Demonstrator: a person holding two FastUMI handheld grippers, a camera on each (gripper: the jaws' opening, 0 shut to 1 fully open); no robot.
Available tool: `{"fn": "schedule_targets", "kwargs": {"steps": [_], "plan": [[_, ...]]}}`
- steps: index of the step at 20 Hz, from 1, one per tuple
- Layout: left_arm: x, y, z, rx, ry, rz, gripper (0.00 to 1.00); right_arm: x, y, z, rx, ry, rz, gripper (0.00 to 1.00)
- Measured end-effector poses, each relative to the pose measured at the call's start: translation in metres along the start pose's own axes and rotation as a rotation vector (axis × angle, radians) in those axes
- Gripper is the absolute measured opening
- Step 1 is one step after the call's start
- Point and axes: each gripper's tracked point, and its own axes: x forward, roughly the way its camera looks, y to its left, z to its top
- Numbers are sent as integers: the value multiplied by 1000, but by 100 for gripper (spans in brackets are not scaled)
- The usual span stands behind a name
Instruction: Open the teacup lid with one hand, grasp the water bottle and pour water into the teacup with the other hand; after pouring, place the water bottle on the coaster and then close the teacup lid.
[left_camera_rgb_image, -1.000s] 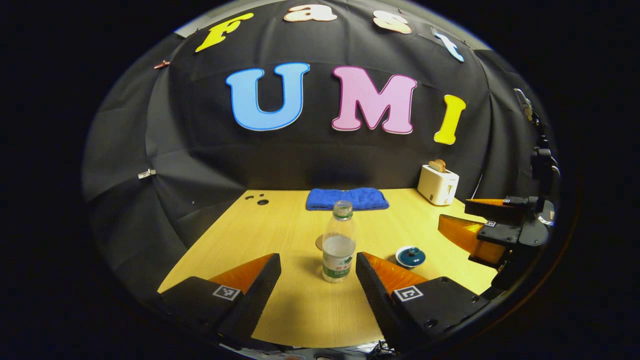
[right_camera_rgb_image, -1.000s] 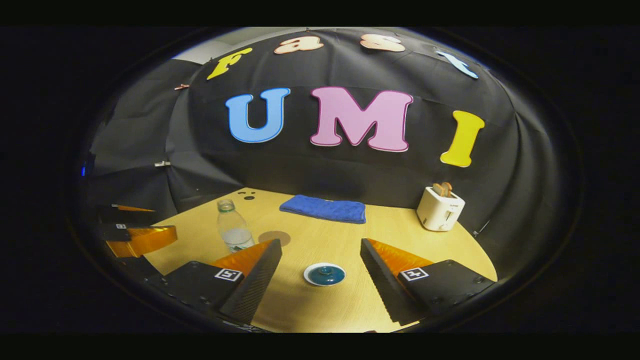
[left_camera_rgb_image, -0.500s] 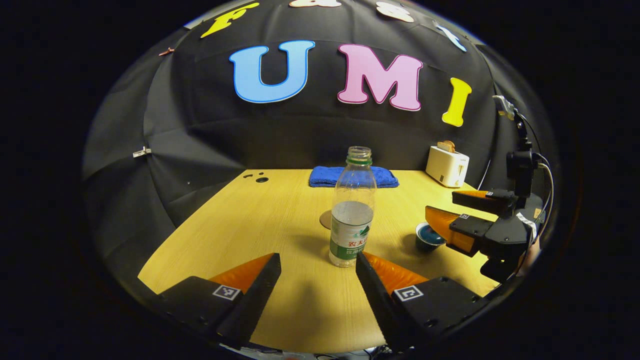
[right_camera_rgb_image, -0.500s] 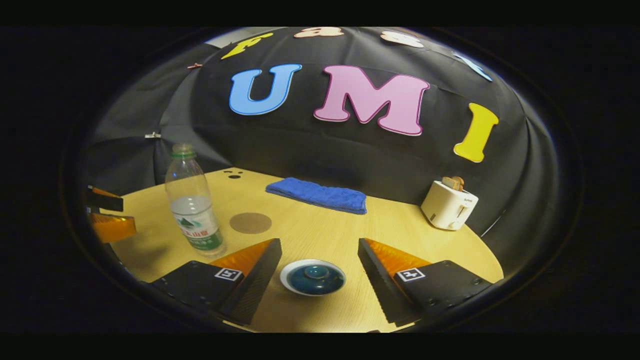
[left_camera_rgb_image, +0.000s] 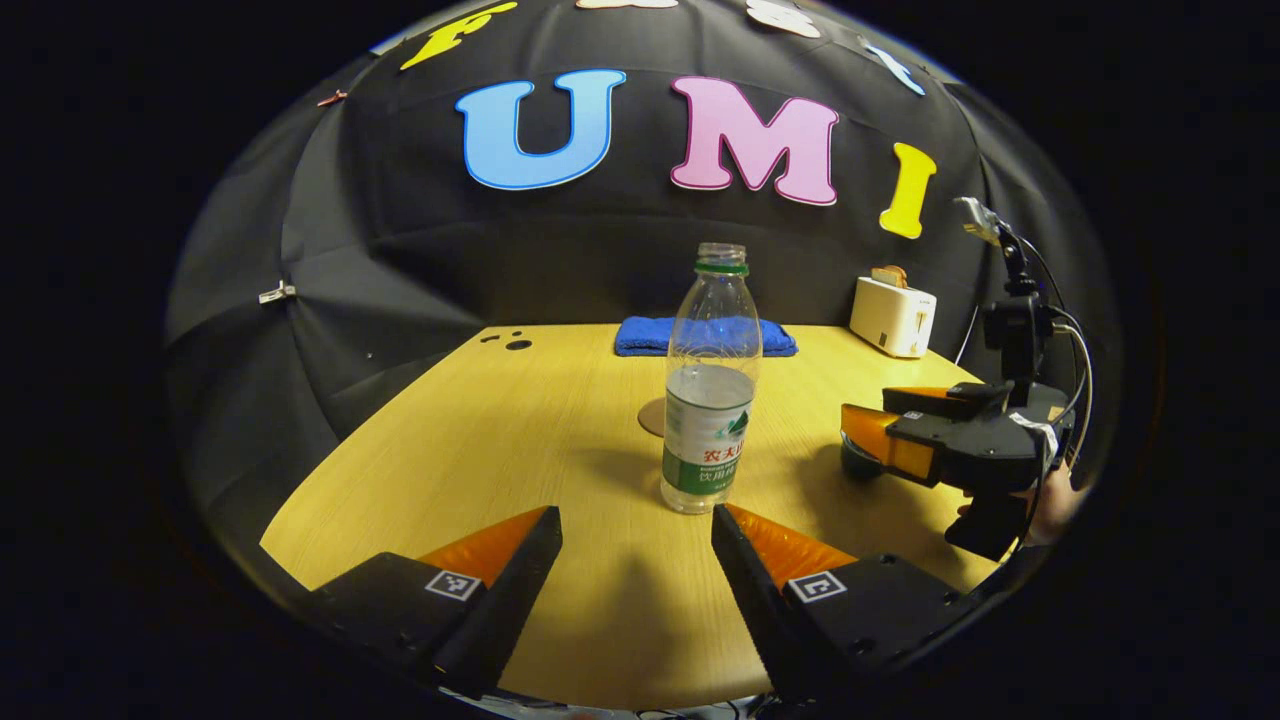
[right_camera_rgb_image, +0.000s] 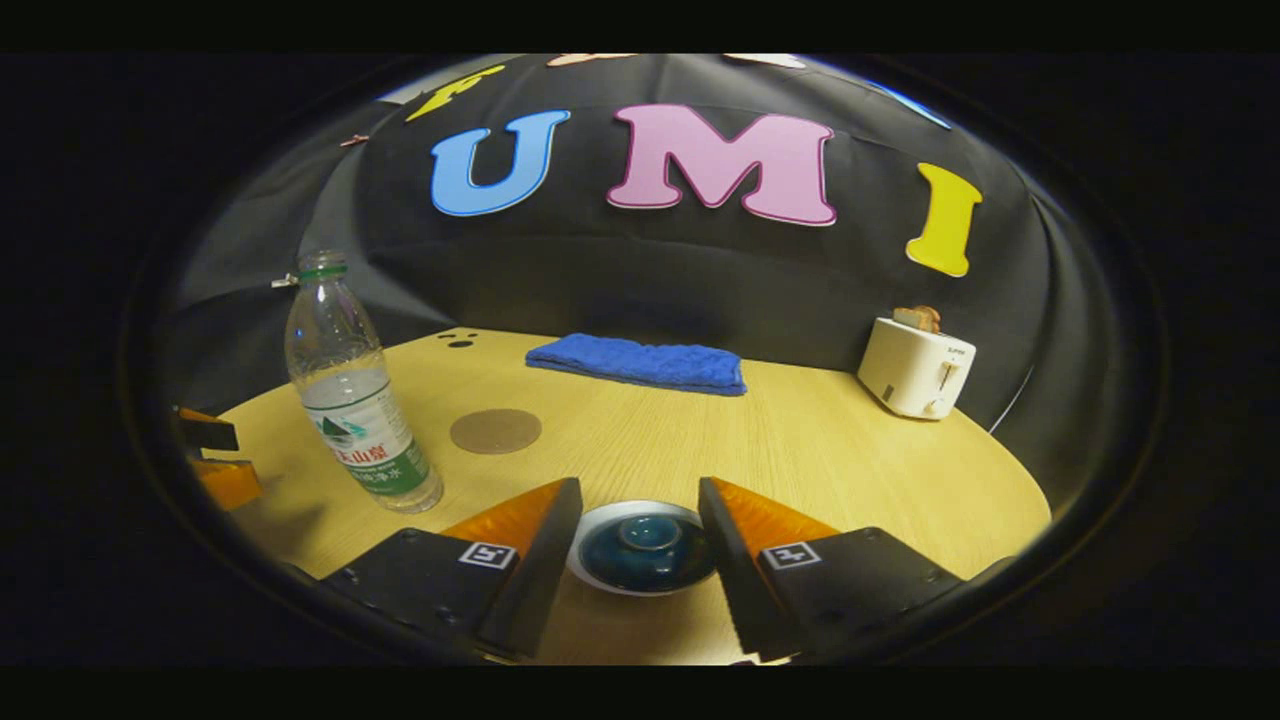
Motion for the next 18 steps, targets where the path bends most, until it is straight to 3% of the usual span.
{"fn": "schedule_targets", "kwargs": {"steps": [1, 4, 6, 10, 13, 15, 16, 17, 18], "plan": [[-1, 0, 0, 0, 1, 2, 96, 0, 2, 1, 18, 6, 9, 70], [0, 0, -3, -2, 3, 4, 96, 2, -4, 2, 29, 17, -2, 70], [1, 0, -2, -6, 0, 6, 96, 2, -5, -1, 30, 38, -2, 59], [5, 0, 0, -9, -9, 9, 96, -1, -6, -1, 6, 46, 18, 57], [4, 1, 0, -13, -6, 14, 96, 0, -2, -1, -25, 46, 26, 37], [5, 2, 3, -18, -9, 16, 96, 1, -2, -1, -16, 52, 31, 35], [6, 3, 4, -18, -12, 16, 96, 1, -2, -1, -7, 58, 35, 28], [8, 3, 7, -14, -18, 14, 96, 1, -2, -1, 3, 64, 36, 32], [9, 3, 11, -6, -26, 11, 96, 3, -2, -2, 7, 73, 40, 26]]}}
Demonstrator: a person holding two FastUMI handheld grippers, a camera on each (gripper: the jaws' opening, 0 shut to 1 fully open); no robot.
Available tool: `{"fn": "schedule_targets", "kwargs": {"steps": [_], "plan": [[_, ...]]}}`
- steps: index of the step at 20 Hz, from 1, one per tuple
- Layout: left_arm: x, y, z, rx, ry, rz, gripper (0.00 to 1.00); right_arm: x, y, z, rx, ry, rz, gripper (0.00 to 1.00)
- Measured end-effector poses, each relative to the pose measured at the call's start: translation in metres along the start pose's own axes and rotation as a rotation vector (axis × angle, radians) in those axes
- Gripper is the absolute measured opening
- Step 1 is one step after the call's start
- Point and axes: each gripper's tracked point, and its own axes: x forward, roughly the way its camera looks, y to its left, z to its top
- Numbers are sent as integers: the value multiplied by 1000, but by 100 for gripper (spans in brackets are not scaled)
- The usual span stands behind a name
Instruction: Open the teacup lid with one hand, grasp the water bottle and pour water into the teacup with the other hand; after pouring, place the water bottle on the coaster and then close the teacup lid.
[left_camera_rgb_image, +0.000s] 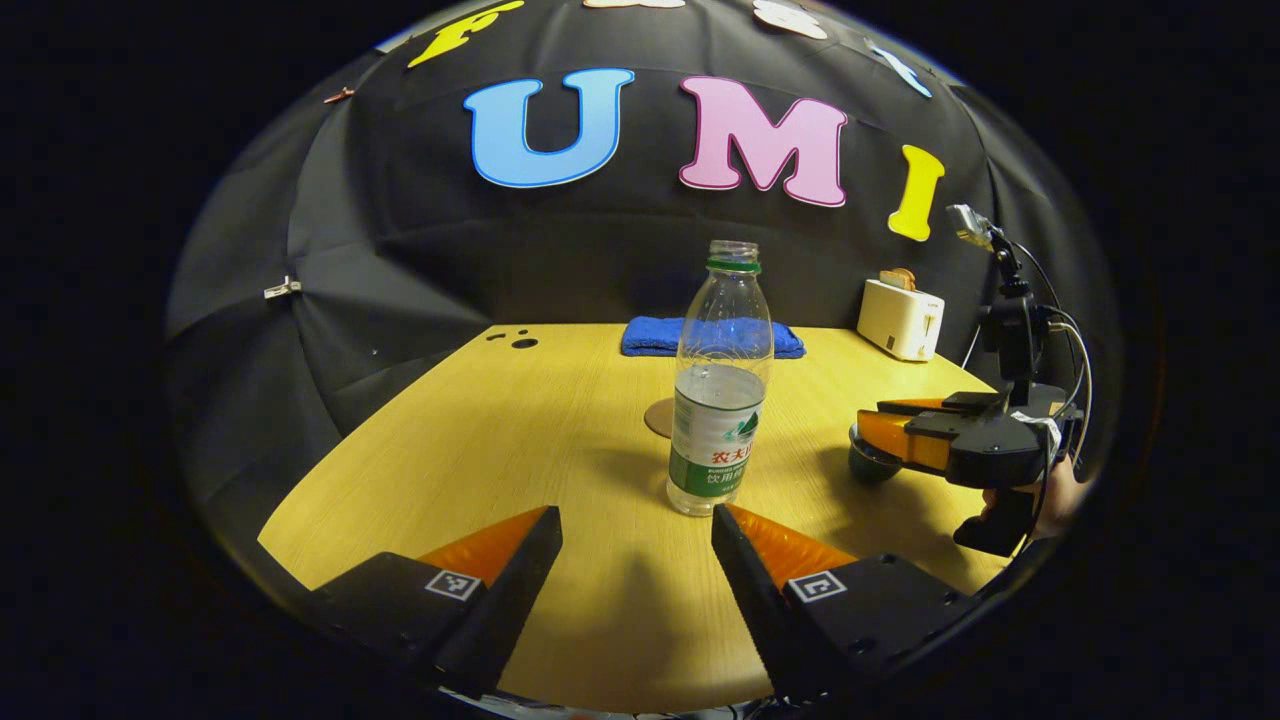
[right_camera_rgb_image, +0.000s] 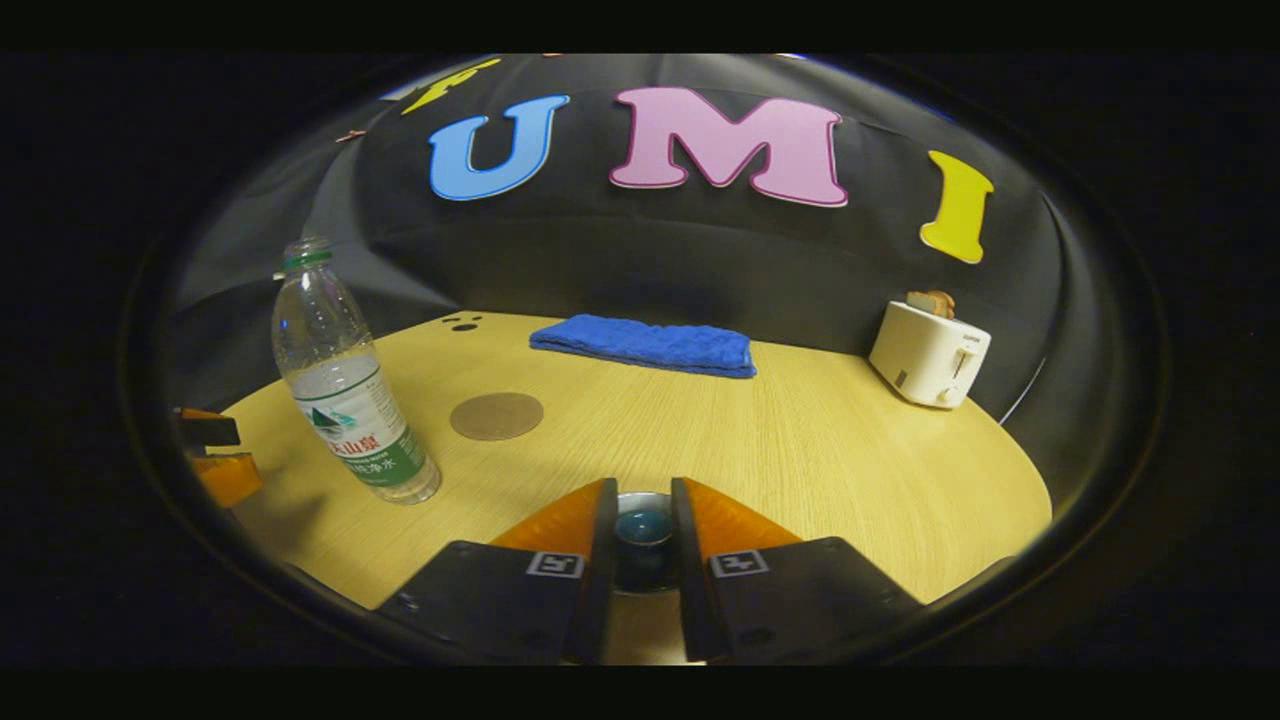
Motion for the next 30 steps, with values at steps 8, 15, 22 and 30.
{"fn": "schedule_targets", "kwargs": {"steps": [8, 15, 22, 30], "plan": [[30, -39, 28, -11, -75, -159, 96, -10, 5, 27, -24, -24, 58, 29], [67, -54, 41, -46, -103, -182, 95, -34, -2, 41, -1, -52, 65, 34], [103, -53, 50, -67, -126, -164, 95, -45, -21, 23, 41, -38, 36, 32], [109, -53, 54, 16, -138, -132, 78, -50, -36, 17, 75, -37, 12, 29]]}}
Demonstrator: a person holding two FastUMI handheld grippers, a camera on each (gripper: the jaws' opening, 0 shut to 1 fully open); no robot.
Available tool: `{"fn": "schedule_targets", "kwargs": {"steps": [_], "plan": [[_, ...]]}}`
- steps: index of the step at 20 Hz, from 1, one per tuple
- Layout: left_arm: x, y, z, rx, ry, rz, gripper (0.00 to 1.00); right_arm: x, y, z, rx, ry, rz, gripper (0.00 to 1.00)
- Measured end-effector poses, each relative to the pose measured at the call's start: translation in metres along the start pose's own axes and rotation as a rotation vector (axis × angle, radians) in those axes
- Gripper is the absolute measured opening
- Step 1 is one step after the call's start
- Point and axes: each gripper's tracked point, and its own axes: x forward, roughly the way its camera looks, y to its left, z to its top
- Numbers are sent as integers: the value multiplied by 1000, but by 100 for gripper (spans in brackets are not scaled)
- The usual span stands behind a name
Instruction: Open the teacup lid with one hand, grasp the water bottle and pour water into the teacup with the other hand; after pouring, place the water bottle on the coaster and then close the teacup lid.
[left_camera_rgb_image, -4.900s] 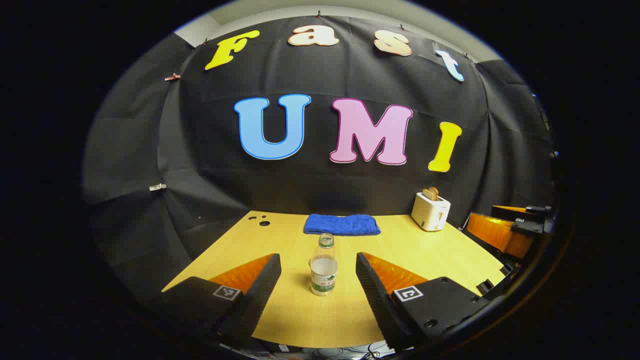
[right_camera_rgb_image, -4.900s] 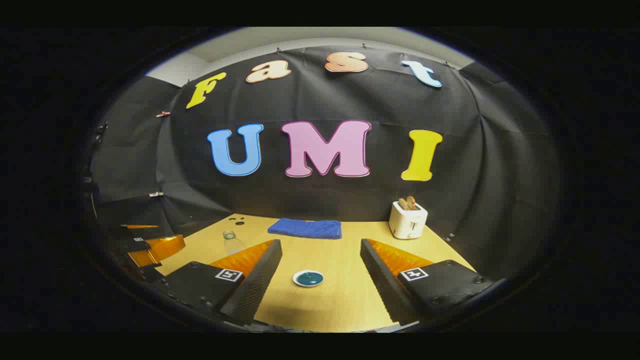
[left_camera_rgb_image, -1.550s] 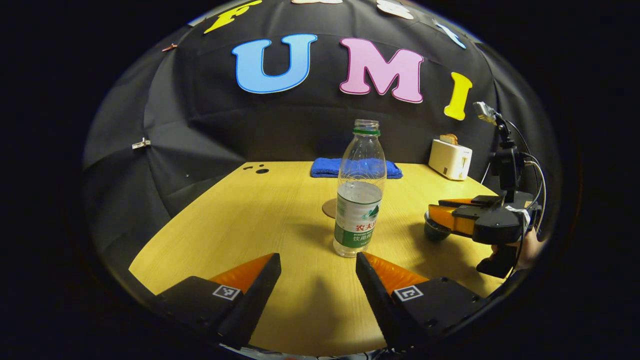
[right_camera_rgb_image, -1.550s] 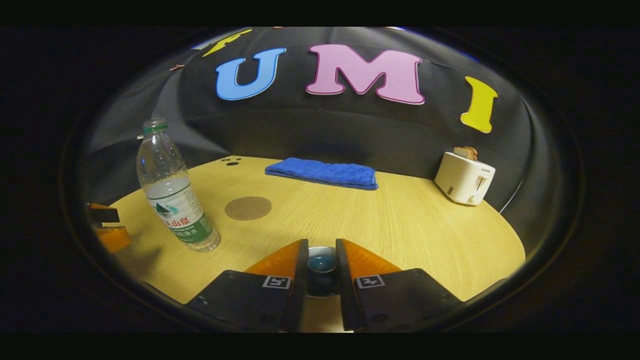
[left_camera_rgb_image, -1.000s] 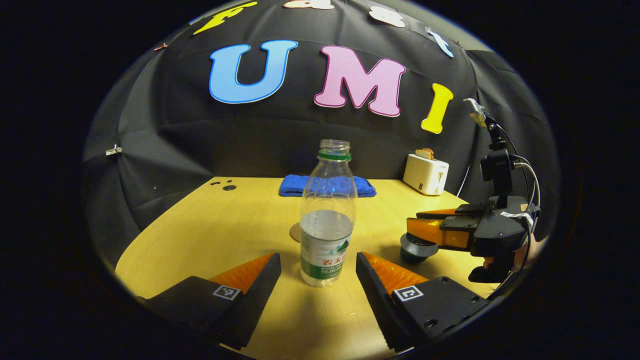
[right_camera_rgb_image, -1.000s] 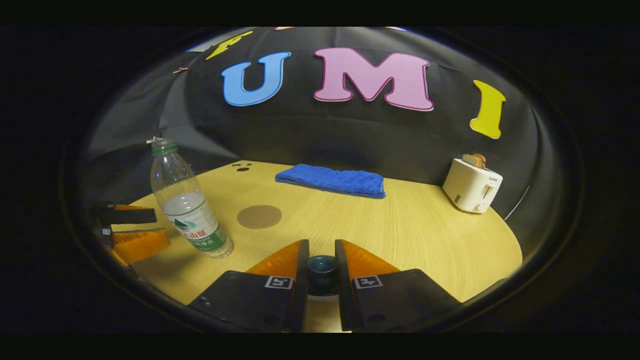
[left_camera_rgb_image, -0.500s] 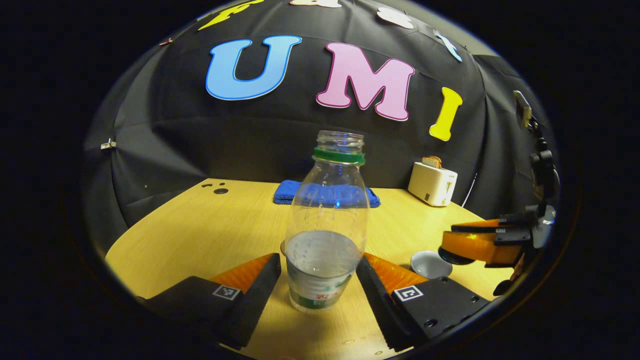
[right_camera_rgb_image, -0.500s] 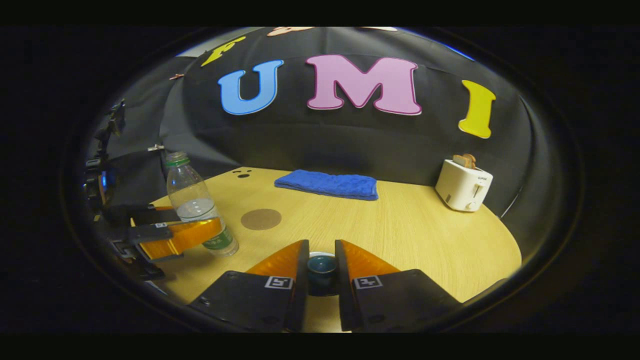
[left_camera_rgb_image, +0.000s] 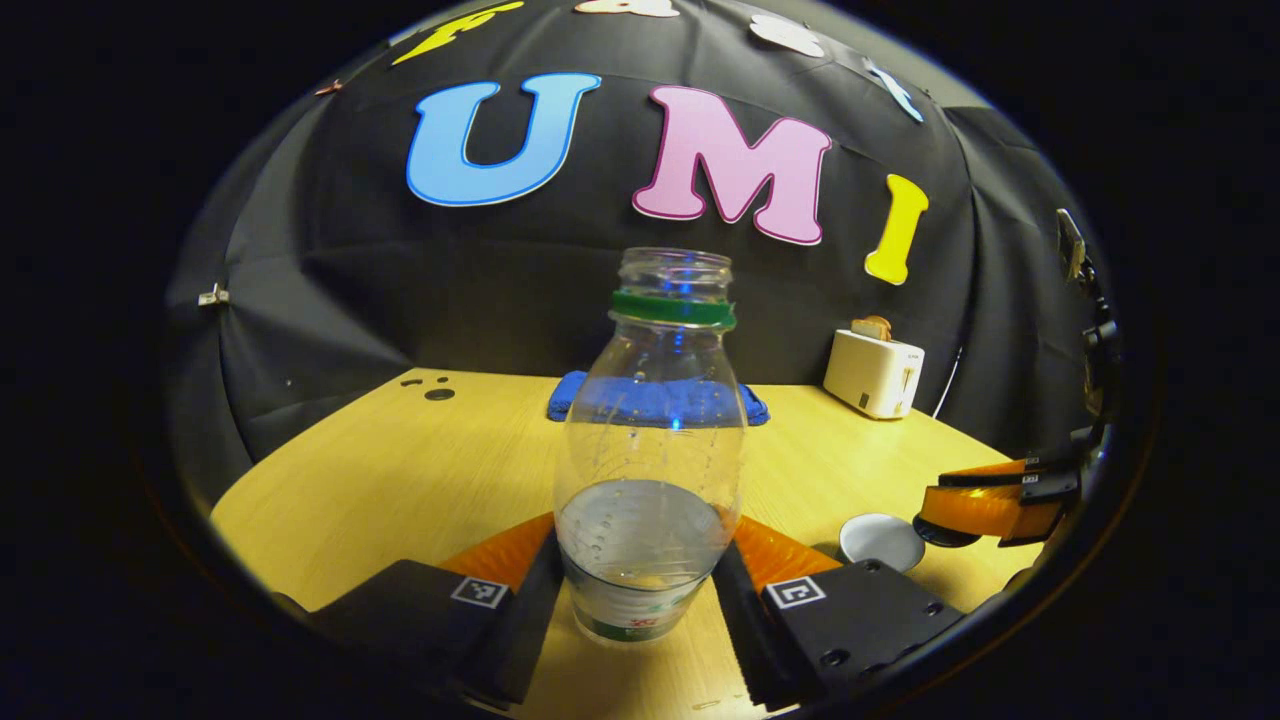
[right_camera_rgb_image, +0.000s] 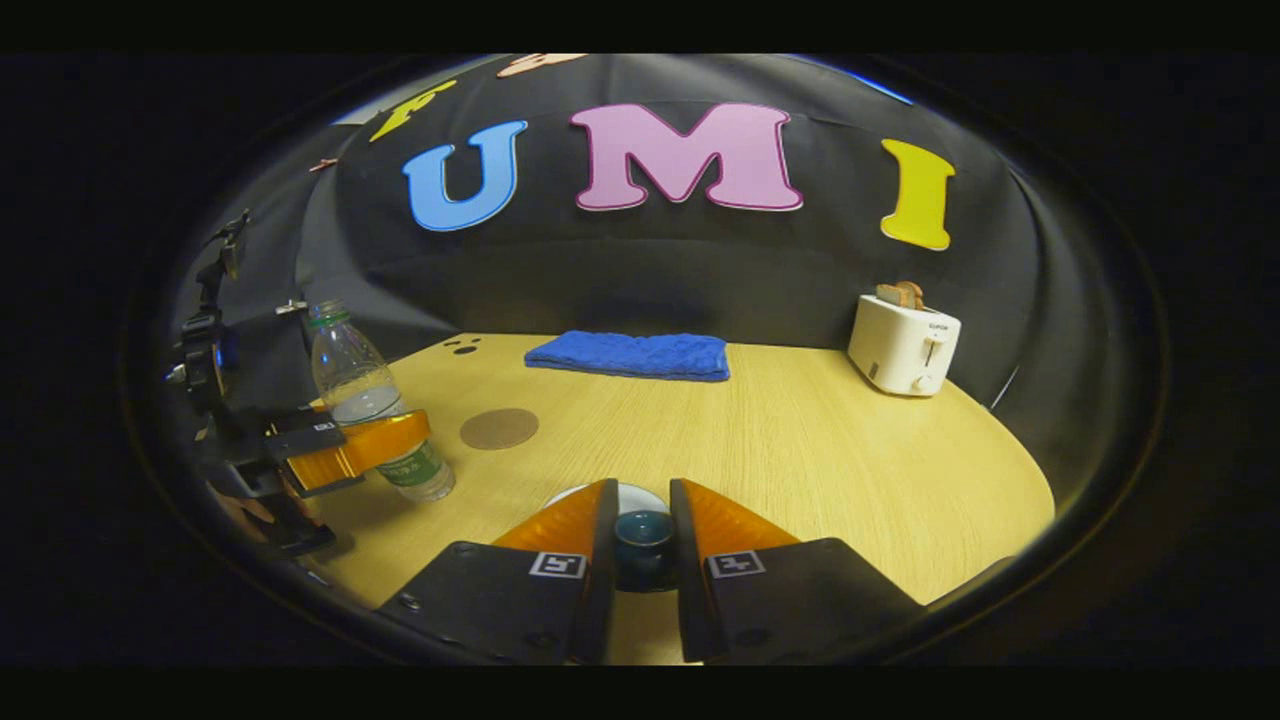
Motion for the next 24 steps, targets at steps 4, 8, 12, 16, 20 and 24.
{"fn": "schedule_targets", "kwargs": {"steps": [4, 8, 12, 16, 20, 24], "plan": [[3, -1, 5, 249, 27, 28, 75, -4, -14, -1, -19, -7, -16, 29], [10, -4, 16, 542, 34, 50, 75, -11, -36, 0, -7, -13, -39, 29], [23, -29, 19, 939, 26, 31, 75, -16, -61, -6, 5, -9, -68, 29], [31, -46, -15, 1151, 77, -13, 75, -24, -88, -12, 9, -6, -88, 29], [39, -50, -27, 1305, 94, -14, 75, -27, -105, -16, 5, -1, -98, 29], [43, -54, -25, 1504, 53, -36, 74, -26, -115, -17, 13, -6, -104, 29]]}}
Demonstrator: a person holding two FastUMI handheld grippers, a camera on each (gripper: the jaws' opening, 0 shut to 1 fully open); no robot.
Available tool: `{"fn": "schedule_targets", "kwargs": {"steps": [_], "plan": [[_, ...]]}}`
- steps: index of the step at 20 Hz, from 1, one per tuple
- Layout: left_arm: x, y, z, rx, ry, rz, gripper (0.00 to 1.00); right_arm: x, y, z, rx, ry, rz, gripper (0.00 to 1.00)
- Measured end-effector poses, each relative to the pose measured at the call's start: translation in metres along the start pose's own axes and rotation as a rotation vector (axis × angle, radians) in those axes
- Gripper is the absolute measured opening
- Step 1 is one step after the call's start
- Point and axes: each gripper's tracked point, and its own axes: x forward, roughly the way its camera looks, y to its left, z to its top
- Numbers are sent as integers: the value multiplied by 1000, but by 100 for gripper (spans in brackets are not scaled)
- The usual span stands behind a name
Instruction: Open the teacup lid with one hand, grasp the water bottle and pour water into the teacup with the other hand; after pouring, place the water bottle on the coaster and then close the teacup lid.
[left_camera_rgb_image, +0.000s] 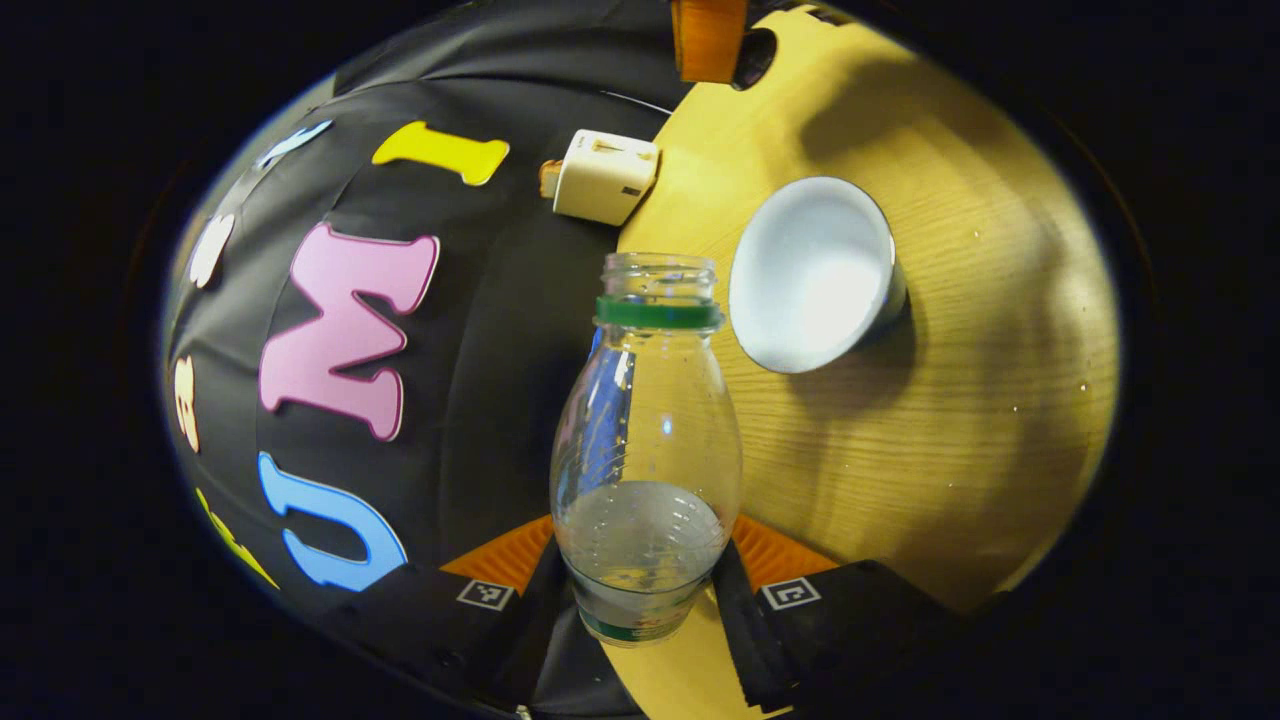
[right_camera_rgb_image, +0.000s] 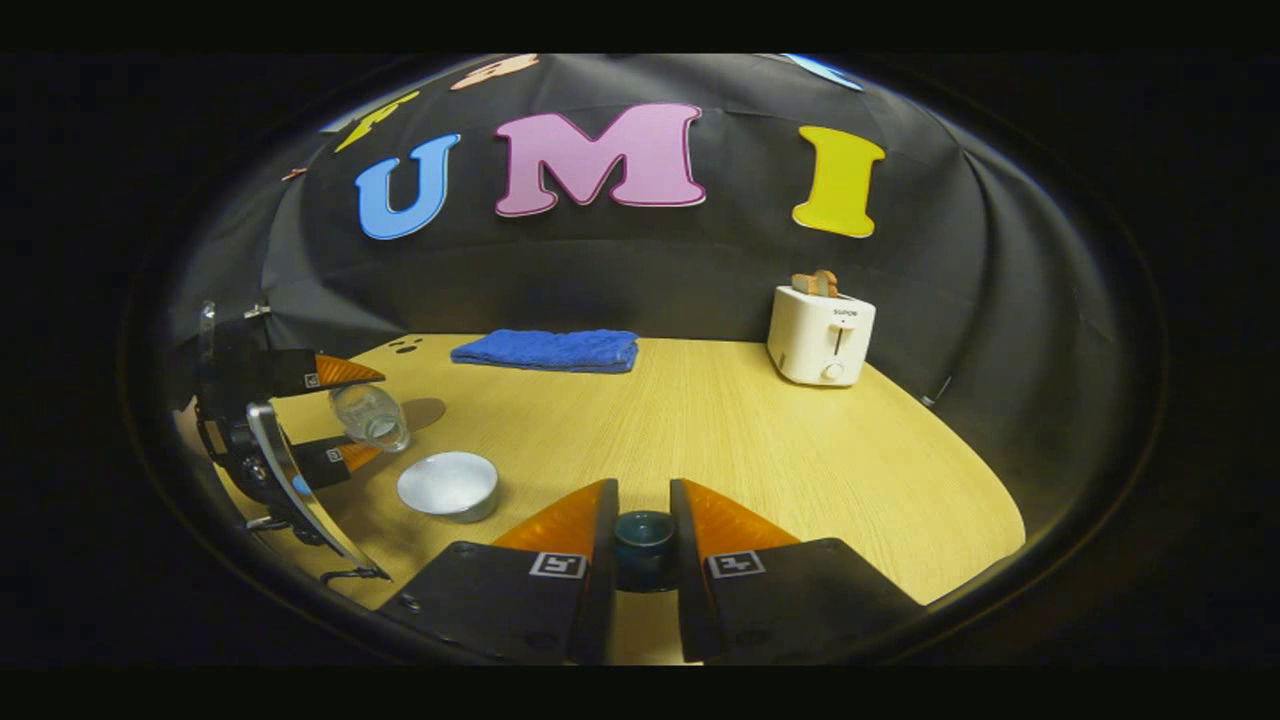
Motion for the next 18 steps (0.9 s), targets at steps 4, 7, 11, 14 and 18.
{"fn": "schedule_targets", "kwargs": {"steps": [4, 7, 11, 14, 18], "plan": [[1, 3, -3, 98, -16, 0, 74, 1, 3, 1, -11, -5, 18, 24], [2, 5, -7, 185, -29, 7, 75, 0, 6, 2, -12, -7, 29, 34], [6, 8, -7, 282, -62, 1, 75, -2, 6, 1, -19, -4, 39, 29], [11, 14, -4, 347, -81, 3, 75, -3, 6, -1, -27, -2, 47, 29], [15, 17, 3, 407, -113, 2, 75, -5, 9, -1, -40, 0, 62, 34]]}}
